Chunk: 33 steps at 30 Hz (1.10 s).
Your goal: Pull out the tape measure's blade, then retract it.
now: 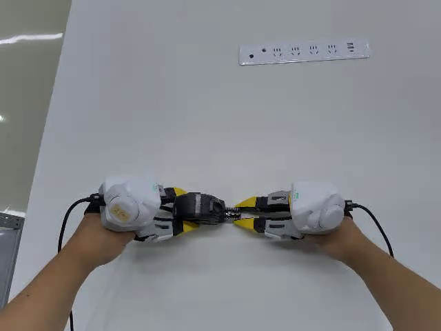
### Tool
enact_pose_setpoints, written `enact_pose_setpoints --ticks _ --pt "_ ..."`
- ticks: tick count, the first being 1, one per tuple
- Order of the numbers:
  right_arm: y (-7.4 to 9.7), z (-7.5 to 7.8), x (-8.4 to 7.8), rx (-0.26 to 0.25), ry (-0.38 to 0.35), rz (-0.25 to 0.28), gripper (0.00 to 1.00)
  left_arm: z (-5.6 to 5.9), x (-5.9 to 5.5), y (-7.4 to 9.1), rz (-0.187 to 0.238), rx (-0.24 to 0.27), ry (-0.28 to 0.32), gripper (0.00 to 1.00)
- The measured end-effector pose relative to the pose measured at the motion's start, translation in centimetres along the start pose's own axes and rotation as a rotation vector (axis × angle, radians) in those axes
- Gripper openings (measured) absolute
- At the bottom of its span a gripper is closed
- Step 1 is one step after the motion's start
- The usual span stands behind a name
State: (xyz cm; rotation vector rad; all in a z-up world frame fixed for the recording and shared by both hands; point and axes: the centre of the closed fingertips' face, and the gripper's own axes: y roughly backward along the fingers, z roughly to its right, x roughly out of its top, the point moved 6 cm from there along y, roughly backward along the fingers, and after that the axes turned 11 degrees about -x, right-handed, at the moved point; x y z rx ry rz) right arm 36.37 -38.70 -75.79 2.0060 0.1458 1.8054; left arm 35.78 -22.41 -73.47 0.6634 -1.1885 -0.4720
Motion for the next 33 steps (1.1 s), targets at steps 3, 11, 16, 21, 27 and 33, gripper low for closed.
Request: enact_pose_setpoints --ticks 3,11,16,21,27,33 --pt "0.2 0.1 -0.1 -0.002 -0.002 -0.001 0.11 0.0 0.0 0.0 0.001 0.0 0.0 0.31" --pt "1.1 0.3 -0.3 -0.008 0.006 -0.001 0.11 0.0 0.1 0.0 0.003 -0.004 0.008 0.31" --pt "1.5 0.4 -0.5 -0.012 0.006 -0.001 0.11 0.0 0.1 0.0 0.001 -0.002 0.008 0.31" --pt "2.1 0.5 -0.7 -0.021 0.003 -0.001 0.11 0.0 0.1 0.0 -0.001 -0.004 0.009 0.31" --pt "2.7 0.8 -1.0 -0.027 -0.002 -0.002 0.1 0.0 0.1 0.0 0.0 -0.004 0.011 0.31" --pt "3.4 1.0 -1.3 -0.03 -0.005 -0.002 0.1 0.0 0.1 -0.1 0.0 -0.003 0.012 0.31"
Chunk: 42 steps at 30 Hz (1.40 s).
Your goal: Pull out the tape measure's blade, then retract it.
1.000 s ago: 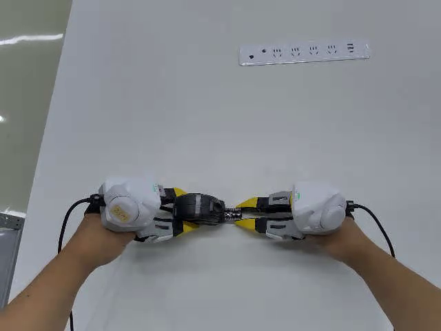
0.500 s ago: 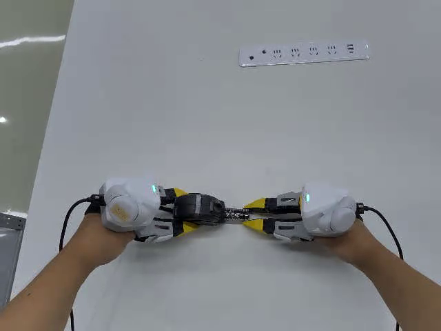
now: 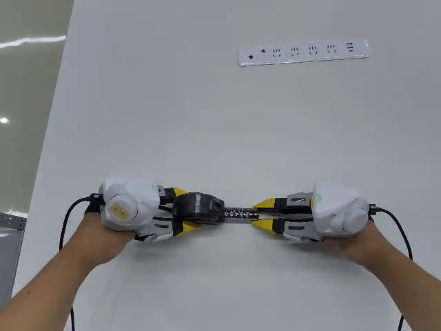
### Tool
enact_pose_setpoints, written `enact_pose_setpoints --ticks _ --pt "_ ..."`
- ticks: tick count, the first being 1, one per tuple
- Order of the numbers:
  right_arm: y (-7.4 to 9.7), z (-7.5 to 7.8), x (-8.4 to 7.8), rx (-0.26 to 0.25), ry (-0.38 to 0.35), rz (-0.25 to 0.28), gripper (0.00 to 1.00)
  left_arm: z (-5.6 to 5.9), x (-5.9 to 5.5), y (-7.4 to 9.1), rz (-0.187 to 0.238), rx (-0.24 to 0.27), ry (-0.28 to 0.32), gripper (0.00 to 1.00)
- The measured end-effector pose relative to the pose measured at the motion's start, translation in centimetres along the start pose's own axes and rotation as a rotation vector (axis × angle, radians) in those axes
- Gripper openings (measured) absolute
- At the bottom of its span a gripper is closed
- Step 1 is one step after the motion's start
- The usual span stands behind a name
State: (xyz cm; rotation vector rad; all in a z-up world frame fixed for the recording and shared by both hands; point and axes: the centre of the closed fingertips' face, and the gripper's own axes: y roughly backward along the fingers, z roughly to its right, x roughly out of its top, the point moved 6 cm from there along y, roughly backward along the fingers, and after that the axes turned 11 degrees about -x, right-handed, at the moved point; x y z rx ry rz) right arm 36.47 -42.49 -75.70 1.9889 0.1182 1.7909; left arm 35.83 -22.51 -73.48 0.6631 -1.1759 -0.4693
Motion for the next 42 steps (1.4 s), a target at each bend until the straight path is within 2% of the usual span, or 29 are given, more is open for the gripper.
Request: enact_pose_setpoints --ticks 11,42 --pt "1.7 0.3 -0.4 -0.011 -0.007 0.003 0.1 0.1 0.1 0.0 -0.001 0.002 0.001 0.31" --pt "4.4 1.0 -1.9 -0.042 -0.037 -0.001 0.1 0.1 0.1 0.1 -0.005 0.008 0.006 0.31"
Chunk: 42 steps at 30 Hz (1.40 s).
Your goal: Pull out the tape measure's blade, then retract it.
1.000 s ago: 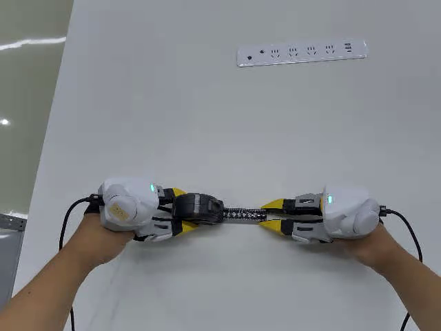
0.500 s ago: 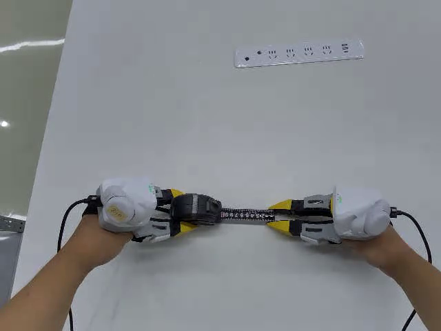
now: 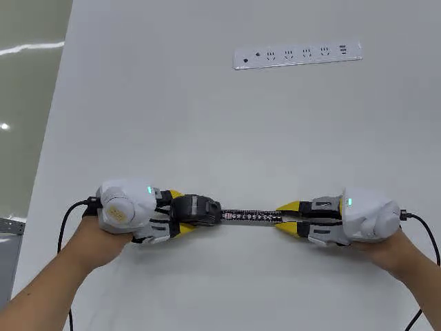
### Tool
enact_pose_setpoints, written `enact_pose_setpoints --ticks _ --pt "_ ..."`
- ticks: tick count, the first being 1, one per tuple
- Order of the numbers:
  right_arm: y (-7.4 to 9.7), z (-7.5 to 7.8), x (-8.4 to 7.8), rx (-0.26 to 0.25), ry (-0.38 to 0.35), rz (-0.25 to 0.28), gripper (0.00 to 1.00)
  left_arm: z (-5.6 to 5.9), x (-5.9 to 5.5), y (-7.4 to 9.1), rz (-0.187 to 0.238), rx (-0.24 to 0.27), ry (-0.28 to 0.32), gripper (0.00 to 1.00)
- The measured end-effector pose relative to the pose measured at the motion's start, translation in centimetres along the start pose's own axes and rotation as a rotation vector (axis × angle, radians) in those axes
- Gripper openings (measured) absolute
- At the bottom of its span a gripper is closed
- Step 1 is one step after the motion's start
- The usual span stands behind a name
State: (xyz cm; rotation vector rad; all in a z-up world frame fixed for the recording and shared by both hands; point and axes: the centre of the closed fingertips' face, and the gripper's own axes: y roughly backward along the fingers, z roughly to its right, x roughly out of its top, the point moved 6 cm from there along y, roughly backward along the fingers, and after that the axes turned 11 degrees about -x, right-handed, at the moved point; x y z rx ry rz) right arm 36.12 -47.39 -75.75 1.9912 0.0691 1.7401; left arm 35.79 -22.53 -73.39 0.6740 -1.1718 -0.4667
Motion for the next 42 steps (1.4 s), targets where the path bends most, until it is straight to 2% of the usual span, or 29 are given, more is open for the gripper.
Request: enact_pose_setpoints --ticks 42 --pt "4.5 1.3 -1.3 -0.036 -0.059 -0.01 0.1 0.1 0.0 -0.1 -0.01 0.003 0.004 0.31"
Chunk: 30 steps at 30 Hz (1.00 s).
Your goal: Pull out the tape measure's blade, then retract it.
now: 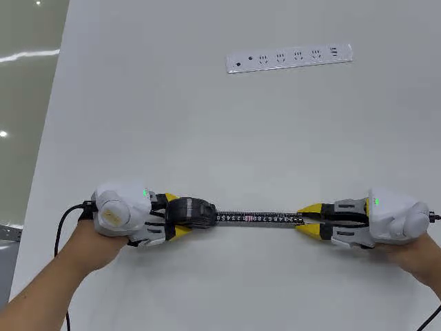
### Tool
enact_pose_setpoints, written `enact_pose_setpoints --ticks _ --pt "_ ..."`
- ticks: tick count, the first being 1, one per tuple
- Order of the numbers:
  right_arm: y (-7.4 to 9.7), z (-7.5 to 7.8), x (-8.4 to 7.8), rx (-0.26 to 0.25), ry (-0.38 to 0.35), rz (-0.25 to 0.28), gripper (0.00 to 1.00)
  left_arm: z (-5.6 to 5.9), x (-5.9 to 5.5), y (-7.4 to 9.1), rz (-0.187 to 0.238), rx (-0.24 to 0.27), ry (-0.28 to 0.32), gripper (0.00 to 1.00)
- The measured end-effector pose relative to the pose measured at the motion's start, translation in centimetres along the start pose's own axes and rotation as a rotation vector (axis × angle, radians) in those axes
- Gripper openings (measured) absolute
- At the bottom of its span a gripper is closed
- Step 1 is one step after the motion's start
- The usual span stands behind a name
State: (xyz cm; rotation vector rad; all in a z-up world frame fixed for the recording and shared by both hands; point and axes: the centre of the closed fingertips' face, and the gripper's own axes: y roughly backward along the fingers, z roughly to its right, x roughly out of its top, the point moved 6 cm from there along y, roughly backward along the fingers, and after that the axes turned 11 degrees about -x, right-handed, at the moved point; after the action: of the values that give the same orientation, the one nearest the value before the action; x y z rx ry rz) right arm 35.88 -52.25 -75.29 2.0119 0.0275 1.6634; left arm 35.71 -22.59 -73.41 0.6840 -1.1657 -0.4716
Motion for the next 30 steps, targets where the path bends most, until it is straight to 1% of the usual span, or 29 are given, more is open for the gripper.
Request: enact_pose_setpoints --ticks 13,16,30 --pt "1.5 0.1 0.1 -0.015 -0.028 0.002 0.1 0.0 0.0 0.0 -0.005 -0.001 0.001 0.31" --pt "2.1 0.3 -0.1 -0.021 -0.034 0.001 0.1 0.0 0.0 0.0 -0.006 -0.002 0.002 0.31" --pt "3.6 0.8 -0.7 -0.042 -0.044 0.004 0.1 -0.1 0.1 0.0 -0.008 -0.001 0.0 0.31"
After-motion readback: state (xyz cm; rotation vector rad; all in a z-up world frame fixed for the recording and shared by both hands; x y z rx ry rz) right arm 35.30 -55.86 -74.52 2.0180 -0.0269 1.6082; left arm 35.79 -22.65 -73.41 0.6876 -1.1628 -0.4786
